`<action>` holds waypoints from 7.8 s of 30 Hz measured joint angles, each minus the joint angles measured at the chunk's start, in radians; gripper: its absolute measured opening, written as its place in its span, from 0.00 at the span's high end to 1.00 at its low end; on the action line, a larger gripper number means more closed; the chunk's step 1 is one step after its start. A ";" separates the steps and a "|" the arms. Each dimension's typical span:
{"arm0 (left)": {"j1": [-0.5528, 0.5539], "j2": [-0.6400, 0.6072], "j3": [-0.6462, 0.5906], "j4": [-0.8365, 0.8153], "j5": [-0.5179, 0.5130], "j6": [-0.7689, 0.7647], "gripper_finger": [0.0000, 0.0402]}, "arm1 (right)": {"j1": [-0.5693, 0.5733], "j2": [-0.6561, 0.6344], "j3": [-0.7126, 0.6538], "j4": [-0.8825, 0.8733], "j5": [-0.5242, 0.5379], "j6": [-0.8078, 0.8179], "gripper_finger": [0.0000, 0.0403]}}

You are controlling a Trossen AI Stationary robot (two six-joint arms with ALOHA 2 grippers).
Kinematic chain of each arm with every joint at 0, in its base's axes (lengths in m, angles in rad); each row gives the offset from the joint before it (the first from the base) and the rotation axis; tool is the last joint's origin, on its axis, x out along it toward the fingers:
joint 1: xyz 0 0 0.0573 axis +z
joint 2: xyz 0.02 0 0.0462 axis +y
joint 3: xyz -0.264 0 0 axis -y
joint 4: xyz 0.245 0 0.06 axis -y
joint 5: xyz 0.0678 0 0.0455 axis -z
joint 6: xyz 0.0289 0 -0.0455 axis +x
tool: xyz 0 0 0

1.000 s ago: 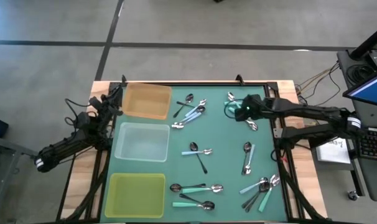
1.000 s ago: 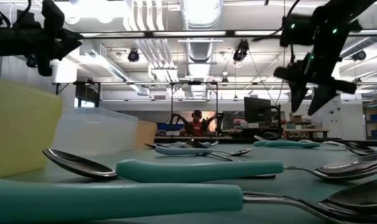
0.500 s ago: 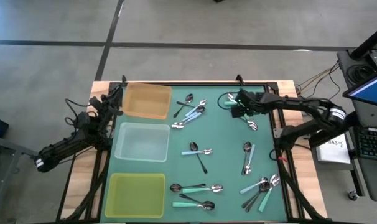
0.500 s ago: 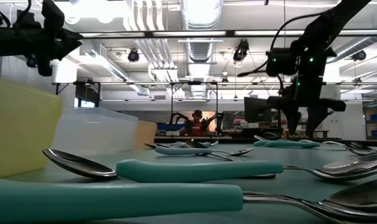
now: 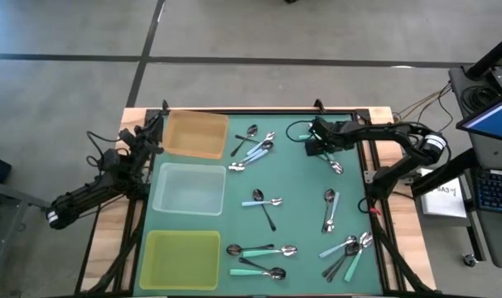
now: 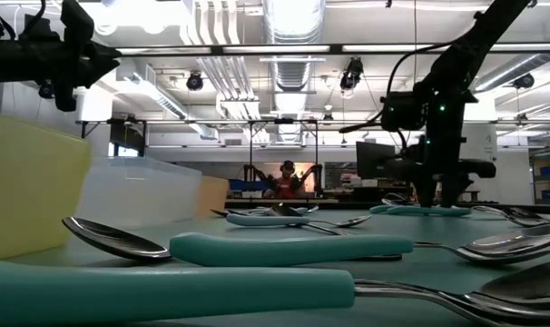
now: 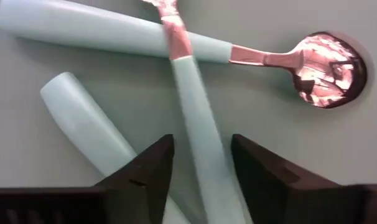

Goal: Sort silverware by color (type)
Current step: Put the green spoon into the orange bin

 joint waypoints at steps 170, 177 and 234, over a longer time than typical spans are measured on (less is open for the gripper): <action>0.050 1.296 0.696 -0.194 0.434 0.060 0.92 | 0.287 0.359 0.949 0.444 -0.248 -0.369 0.76; 0.120 1.233 0.696 -0.435 0.421 0.182 0.92 | 0.220 0.288 0.949 0.200 -0.237 -0.382 0.61; 0.243 1.192 1.008 -1.069 0.234 0.518 0.64 | 0.113 0.297 0.456 -0.389 -0.218 -0.248 0.66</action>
